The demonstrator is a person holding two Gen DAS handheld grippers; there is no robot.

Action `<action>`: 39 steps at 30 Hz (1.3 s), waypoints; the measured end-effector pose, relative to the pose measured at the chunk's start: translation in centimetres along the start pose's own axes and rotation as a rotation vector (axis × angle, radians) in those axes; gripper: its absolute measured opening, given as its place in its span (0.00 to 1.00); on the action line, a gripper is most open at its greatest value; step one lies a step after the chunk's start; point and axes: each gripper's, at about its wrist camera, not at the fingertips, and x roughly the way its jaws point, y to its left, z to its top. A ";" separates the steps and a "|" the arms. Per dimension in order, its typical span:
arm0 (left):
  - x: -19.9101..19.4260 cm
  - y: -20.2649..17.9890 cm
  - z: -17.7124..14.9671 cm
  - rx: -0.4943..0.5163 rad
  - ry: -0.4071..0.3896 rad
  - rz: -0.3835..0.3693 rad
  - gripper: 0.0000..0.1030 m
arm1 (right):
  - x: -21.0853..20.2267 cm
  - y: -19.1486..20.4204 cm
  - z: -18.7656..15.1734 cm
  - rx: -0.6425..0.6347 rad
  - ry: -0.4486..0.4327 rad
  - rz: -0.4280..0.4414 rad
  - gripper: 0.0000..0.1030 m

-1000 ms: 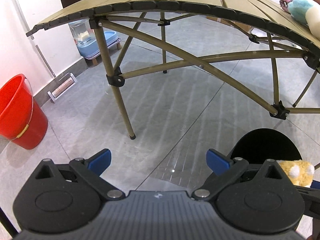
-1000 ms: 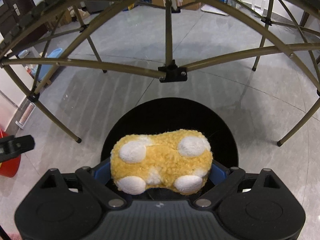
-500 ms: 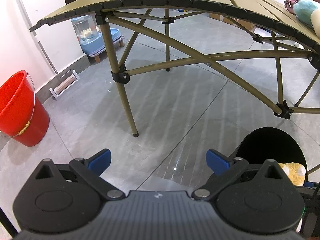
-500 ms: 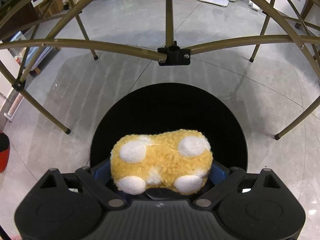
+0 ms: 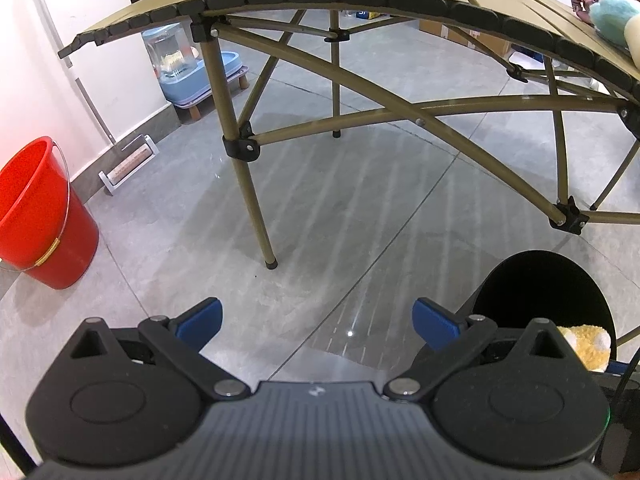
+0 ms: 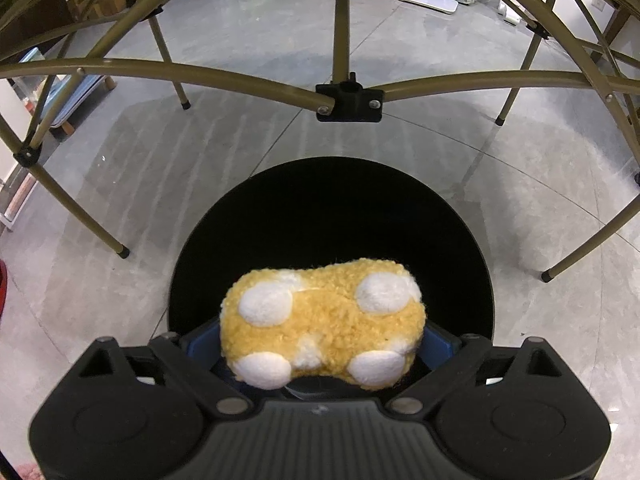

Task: Collect trash
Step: 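Move the right gripper over the bin and open it to drop the plush, then raise both open grippers from the bin back toward the table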

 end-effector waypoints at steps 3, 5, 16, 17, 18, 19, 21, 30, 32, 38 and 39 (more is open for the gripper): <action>0.3 0.0 0.0 -0.002 0.015 0.001 1.00 | 0.1 -0.1 0.0 -0.001 0.004 -0.021 1.00; 0.4 -0.1 -0.1 -0.003 0.023 0.004 1.00 | 0.0 -0.3 0.1 0.001 -0.005 -0.030 1.00; 0.4 -0.1 -0.2 -0.001 0.026 0.000 1.00 | -1.1 -0.3 0.0 -0.003 -0.034 -0.027 1.00; 0.4 -0.1 -0.1 -0.002 0.024 0.000 1.00 | -1.3 -0.4 0.0 -0.004 -0.042 -0.027 1.00; 0.3 0.0 -0.1 -0.004 0.022 0.000 1.00 | -1.6 -0.4 0.1 -0.005 -0.050 -0.027 1.00; 0.2 0.0 -0.1 -0.005 0.019 -0.001 1.00 | -2.0 -0.4 0.1 -0.005 -0.062 -0.027 1.00; 0.0 -0.1 -0.1 -0.004 0.013 -0.004 1.00 | -2.7 -0.6 0.2 -0.005 -0.086 -0.029 1.00; -2.3 -0.6 0.5 0.005 -0.078 -0.009 1.00 | -7.0 -2.3 0.3 0.007 -0.236 -0.045 1.00; -3.1 -0.7 0.6 0.001 -0.108 -0.017 1.00 | -8.1 -2.8 0.2 0.013 -0.267 -0.041 1.00; -6.4 -1.6 1.2 0.003 -0.244 -0.044 1.00 | -11.9 -4.3 -0.1 0.022 -0.409 -0.054 1.00; -7.0 -1.9 1.3 0.006 -0.270 -0.044 1.00 | -12.7 -4.5 -0.3 0.023 -0.437 -0.058 1.00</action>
